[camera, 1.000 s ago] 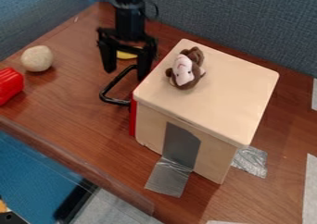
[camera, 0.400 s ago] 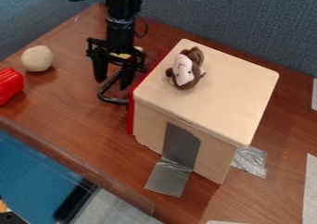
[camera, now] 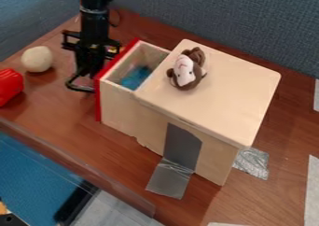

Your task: Abriu a gaveta

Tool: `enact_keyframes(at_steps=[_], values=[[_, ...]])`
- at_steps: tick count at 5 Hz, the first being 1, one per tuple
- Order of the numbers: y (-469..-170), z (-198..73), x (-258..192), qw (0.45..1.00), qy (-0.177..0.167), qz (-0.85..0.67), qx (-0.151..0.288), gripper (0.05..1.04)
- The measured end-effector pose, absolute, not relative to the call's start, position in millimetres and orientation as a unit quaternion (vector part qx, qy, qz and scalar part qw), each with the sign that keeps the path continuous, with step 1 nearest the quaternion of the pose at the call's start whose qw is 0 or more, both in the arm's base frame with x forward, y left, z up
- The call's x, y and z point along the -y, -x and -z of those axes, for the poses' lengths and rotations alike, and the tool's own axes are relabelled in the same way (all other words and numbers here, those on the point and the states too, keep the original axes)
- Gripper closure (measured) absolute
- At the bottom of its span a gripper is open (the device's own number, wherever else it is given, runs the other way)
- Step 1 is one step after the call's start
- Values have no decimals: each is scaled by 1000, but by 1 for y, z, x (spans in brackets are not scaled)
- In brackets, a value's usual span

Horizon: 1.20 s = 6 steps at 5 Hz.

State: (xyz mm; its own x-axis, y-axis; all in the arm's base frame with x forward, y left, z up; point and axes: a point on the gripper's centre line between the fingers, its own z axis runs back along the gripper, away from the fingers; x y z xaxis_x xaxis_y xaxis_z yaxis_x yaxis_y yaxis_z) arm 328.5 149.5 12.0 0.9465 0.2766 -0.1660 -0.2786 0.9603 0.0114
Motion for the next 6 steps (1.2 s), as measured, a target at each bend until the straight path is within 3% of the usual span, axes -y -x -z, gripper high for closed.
enact_keyframes(at_steps=[6], values=[[-329, -20, -157, 986, 15, -144, -82, 915]])
